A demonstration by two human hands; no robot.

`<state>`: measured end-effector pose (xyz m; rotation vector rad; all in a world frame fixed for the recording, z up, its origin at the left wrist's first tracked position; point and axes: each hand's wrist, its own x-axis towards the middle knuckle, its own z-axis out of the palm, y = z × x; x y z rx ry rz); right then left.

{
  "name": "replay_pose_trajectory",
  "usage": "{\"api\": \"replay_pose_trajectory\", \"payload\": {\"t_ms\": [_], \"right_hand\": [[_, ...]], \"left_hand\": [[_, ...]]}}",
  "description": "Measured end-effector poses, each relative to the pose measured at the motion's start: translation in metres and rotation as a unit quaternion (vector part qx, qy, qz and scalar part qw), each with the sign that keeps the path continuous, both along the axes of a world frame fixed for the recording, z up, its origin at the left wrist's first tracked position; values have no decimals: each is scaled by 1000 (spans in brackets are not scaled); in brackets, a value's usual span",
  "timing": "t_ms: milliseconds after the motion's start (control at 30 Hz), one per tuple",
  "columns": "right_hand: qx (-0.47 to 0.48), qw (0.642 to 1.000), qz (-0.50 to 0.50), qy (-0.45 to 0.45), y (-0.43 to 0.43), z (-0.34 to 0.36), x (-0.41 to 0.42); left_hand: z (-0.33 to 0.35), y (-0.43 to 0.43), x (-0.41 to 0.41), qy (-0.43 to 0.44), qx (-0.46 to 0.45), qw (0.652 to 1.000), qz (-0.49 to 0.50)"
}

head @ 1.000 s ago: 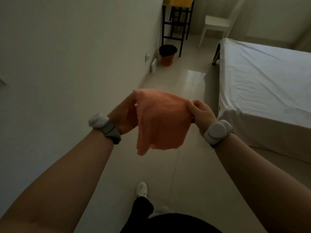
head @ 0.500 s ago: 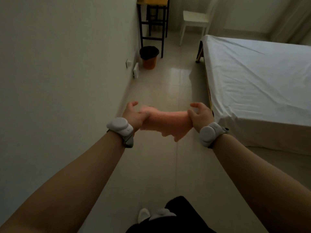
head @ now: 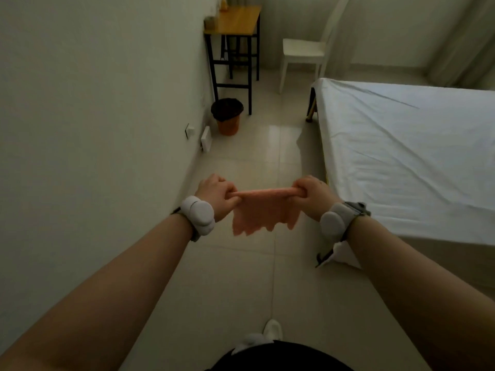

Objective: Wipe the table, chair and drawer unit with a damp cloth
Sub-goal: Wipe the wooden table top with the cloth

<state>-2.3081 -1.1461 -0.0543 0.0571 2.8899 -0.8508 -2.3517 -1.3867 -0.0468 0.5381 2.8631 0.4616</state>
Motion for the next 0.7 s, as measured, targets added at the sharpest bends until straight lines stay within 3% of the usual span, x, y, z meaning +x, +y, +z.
{"api": "replay_pose_trajectory", "payload": {"t_ms": [67,133,200,233,267,333,400,500,533,633,700], "right_hand": [[-89,996,6,-30,11,7,-13],[-173,985,7,2,20,17,-27],[-321,946,-40,27,27,26,-47],[-393,916,-74,18,29,29,-59],[-445,889,-111,-3,30,29,-70],[-457,871,-173,-51,28,21,-90],[-453,857,-225,-94,31,10,-109],[-572,770,-234,-160,39,0,-144],[-589,764,-202,-170,41,-3,-156],[-534,812,-173,-162,44,-16,-197],[-552,801,-195,-129,46,-18,-219]], "left_hand": [[7,5,-16,-72,53,996,-21],[18,7,-30,-157,248,956,18],[26,15,-50,-218,499,834,92],[25,19,-62,-269,571,768,108],[20,23,-69,-340,599,717,106],[1,33,-72,-478,575,659,83],[-22,42,-81,-519,536,661,80],[-39,47,-124,-464,533,702,87],[-37,48,-140,-448,541,704,105],[-34,53,-193,-410,579,686,158],[-27,55,-222,-398,604,674,150]]}}
